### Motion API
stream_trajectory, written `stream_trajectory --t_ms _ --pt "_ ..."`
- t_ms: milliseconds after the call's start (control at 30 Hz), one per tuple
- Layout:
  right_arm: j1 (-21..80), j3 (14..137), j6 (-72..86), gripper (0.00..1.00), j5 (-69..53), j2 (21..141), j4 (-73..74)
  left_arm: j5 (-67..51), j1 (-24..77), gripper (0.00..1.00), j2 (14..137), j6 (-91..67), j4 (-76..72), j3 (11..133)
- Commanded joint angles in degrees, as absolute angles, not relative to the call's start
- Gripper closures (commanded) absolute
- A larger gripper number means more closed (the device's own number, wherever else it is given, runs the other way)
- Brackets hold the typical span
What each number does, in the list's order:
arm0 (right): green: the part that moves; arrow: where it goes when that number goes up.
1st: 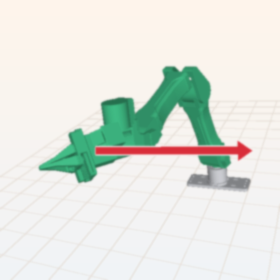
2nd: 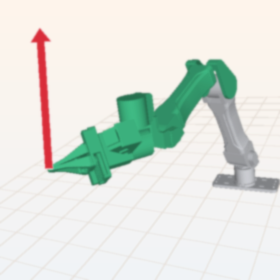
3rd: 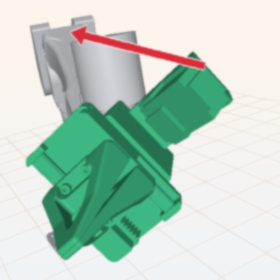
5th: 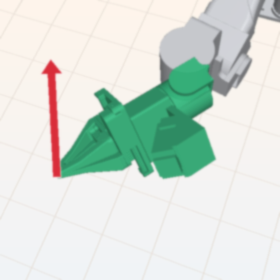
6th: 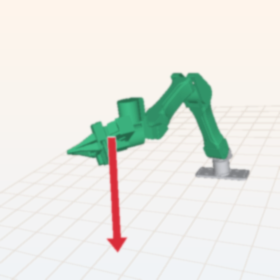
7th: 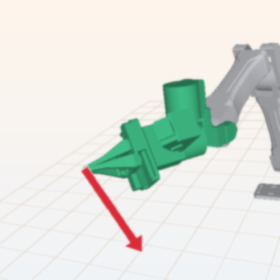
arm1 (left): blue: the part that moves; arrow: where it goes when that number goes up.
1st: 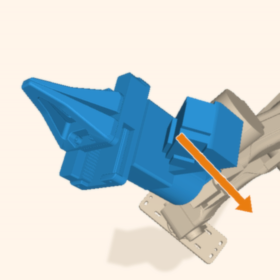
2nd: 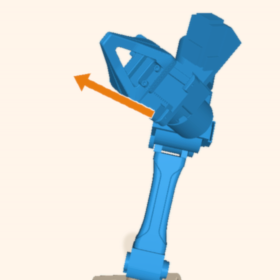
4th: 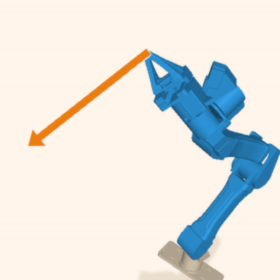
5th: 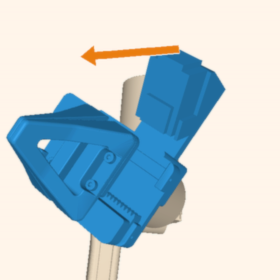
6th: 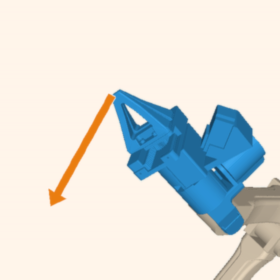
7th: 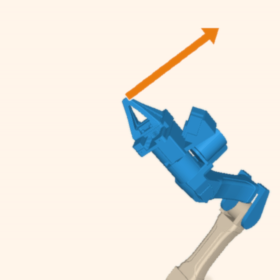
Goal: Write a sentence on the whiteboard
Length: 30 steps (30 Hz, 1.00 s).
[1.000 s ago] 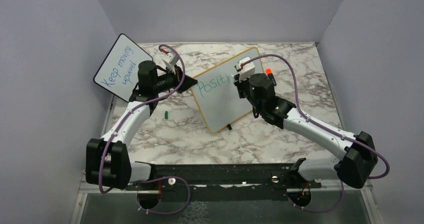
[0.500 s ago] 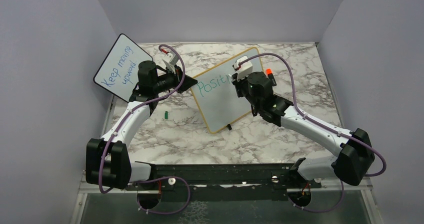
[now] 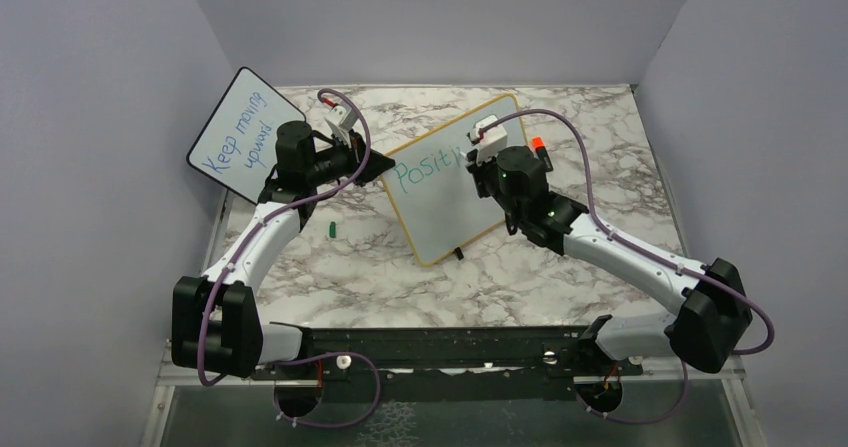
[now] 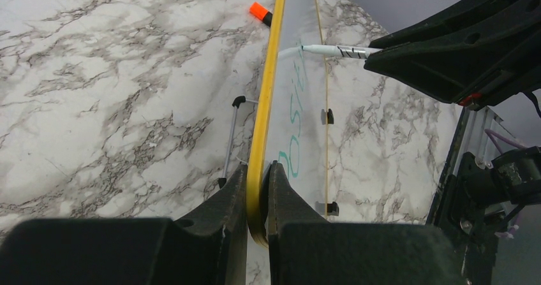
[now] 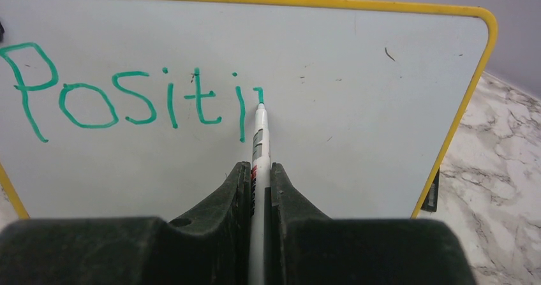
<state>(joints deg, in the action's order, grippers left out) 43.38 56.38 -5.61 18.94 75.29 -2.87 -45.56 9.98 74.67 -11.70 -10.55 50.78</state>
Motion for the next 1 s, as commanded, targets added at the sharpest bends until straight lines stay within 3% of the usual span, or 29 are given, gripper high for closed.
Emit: stream_trajectory --t_ms 0,967 --pt "42.95 54.45 -5.03 1.0 19.47 73.93 -0.09 -43.53 10.99 1.0 76.27 -7.21 -4.28 49.84" --pt "41.6 58.79 -9.03 1.0 19.78 77.15 -4.85 -43.86 10.99 1.0 76.37 -6.86 -4.09 49.92"
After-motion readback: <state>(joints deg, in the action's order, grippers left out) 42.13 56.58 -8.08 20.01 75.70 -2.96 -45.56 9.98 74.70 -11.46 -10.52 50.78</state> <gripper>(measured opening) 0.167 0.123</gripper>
